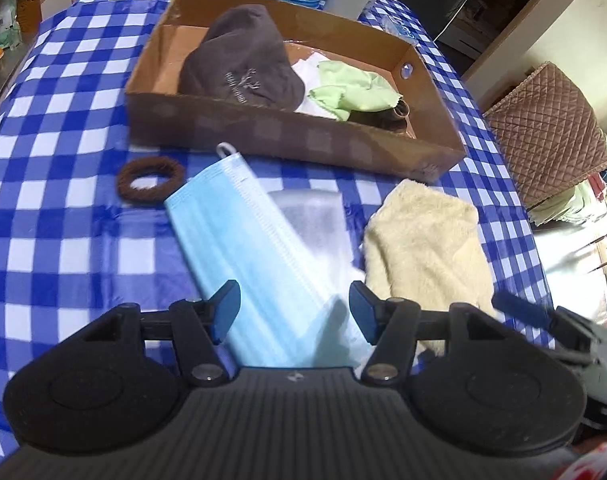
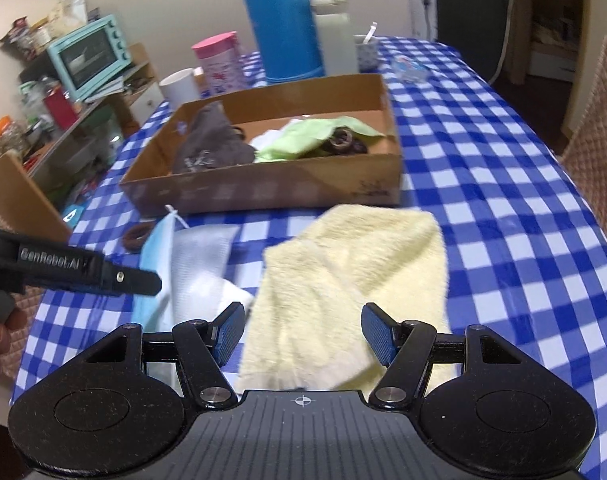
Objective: Organize soft objects
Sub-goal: 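Move the left tool to the blue face mask while the right tool reaches the white mesh bag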
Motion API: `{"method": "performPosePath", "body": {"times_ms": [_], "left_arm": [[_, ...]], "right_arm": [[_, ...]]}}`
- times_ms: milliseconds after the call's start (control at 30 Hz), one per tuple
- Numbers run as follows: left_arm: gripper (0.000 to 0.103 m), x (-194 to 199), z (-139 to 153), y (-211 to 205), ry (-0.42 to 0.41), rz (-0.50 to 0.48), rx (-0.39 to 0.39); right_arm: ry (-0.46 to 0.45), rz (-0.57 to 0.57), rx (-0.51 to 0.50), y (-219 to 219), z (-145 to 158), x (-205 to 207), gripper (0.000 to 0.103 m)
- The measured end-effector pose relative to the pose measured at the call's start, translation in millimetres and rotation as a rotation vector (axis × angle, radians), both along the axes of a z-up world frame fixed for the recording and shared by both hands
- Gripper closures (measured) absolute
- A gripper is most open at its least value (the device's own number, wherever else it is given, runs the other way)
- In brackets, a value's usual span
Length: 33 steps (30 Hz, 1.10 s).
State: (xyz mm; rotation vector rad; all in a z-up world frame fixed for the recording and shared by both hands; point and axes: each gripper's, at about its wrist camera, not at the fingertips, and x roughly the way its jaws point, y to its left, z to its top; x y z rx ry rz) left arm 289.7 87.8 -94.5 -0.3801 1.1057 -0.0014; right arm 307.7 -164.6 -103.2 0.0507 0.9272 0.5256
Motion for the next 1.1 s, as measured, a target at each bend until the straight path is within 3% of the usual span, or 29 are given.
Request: {"method": "performPosePath", "body": {"times_ms": [200,433,733,1100], "left_arm": [[0.045,10,-12,-12,0.057,-0.005,0.089],[0.046,-20,-13,21,0.058,0.051,0.131],[0.050,-52,-16,62,0.028,0.122,0.142],[0.050,-84,-21,88,0.060,0.182,0.175]], "right_arm": [[0.022,-0.030,0.004,-13,-5,2,0.037],[0.013,-0.022,0.024,-14,-5,5,0.037],[-0.004,0.081,0.072,18,1,5,0.037],[0.033,0.266,0.107,70,-6,-8,0.037]]}}
